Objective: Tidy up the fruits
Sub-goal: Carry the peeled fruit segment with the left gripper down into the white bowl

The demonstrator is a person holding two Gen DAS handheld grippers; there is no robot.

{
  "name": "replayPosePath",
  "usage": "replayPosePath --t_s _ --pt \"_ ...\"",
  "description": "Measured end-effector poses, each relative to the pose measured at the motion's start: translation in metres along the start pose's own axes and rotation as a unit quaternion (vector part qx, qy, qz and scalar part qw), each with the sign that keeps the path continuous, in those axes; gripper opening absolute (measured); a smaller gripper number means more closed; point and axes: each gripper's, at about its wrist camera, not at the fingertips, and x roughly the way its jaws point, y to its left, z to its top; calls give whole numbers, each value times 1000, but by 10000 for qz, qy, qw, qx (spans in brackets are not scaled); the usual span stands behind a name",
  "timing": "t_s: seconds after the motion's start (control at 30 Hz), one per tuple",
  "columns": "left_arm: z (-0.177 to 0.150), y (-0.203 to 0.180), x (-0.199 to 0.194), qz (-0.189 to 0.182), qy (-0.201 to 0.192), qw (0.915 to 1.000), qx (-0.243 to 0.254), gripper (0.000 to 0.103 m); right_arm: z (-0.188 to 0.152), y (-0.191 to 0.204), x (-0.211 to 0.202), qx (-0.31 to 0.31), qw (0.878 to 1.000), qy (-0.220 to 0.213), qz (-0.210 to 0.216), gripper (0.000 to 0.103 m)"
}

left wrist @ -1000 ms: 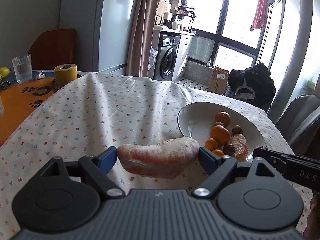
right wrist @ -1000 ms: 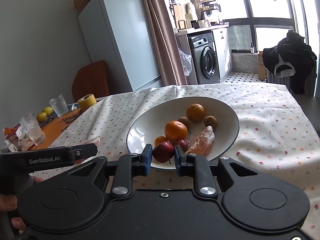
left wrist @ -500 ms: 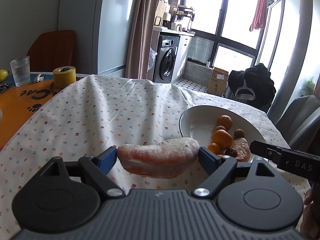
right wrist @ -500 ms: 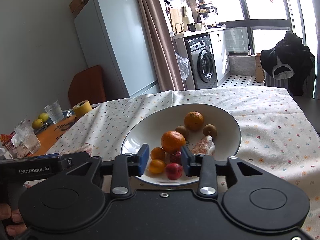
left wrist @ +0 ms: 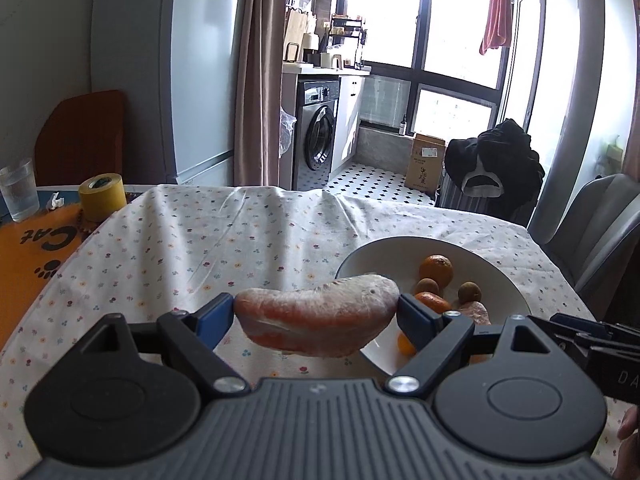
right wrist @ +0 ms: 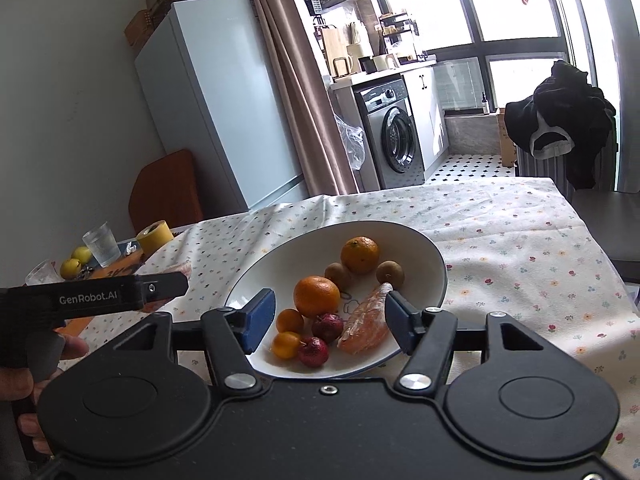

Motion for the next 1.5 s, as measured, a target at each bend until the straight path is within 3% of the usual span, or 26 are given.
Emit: replayPosePath --t_s 0.7,0.87,0.97,1.5 --pt "11 -28 73 349 432 9974 454 87 -9 -33 17 434 9985 -110 321 62" --pt "13 -32 82 209 508 9976 427 87 -10 -39 21 514 9981 0 339 62" --pt "15 -34 79 49 415 9985 360 87 -10 -39 20 502 9982 -15 312 62" --pt "18 -13 29 -85 167 9995 259 90 -7 -26 4 485 9986 -58 190 64"
